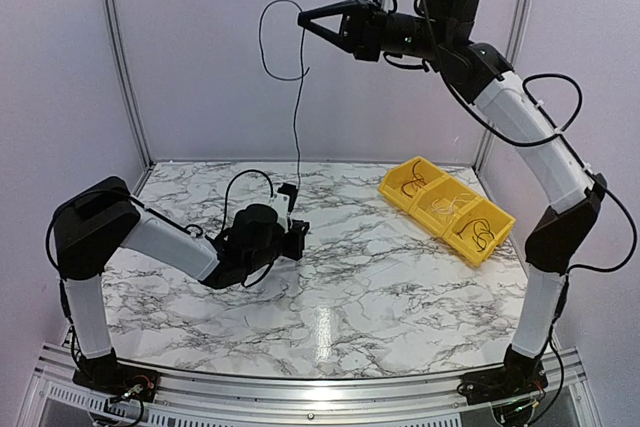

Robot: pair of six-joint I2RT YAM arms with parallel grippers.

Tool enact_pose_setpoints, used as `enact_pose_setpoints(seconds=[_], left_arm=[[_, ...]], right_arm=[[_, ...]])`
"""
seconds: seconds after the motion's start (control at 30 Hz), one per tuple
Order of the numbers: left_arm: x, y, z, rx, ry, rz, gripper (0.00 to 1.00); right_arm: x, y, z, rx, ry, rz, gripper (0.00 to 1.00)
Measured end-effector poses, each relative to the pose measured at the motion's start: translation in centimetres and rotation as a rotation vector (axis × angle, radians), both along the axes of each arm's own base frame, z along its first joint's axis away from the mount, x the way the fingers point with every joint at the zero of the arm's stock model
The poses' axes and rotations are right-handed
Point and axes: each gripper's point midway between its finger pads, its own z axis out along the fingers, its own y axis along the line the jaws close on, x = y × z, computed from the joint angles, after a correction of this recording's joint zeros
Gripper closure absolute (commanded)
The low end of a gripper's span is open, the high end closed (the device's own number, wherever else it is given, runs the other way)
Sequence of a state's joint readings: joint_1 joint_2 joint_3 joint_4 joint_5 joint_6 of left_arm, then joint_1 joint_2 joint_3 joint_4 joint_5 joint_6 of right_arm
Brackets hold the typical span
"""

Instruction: Untangle the cables

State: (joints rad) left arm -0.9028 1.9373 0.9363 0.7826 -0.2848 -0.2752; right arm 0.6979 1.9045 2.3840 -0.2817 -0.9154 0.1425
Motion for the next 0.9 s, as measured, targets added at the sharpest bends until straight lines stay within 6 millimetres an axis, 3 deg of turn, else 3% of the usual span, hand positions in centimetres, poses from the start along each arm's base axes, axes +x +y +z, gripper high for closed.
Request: enact_pose_setpoints(seconds=[0.17, 0.33, 0.47, 0.57, 0.7, 0.9], left_arm=[[-1.9, 1.9, -4.0, 0.036, 0.091, 0.002, 0.84], [-3.5, 3.8, -6.2, 0.062, 0.148, 0.014, 0.75], [-4.3, 4.3, -5.6, 0.051, 0.149, 0.012, 0.69], [-4.5, 3.9, -4.0, 0.016, 0.134, 0.006, 0.68], [-5.0, 4.0, -2.9, -0.007, 0.126, 0.006, 0.67], [-6.2, 5.3, -4.8, 0.057, 0.181, 0.008, 0.66]], right_arm=[[0.6, -2.4, 3.9, 0.096, -0.065, -0.073, 1.00], [3.9, -5.2, 4.9, 0.120, -0.107, -0.216, 1.00], [6.8, -7.8, 4.1, 0.094, -0.134, -0.357, 1.00], [8.8, -10.3, 3.7, 0.080, -0.133, -0.459, 1.00], [11.7, -14.9, 5.5, 0.105, -0.159, -0.617, 1.00], [13.5, -22.5, 9.2, 0.173, -0.244, -0.850, 1.00]])
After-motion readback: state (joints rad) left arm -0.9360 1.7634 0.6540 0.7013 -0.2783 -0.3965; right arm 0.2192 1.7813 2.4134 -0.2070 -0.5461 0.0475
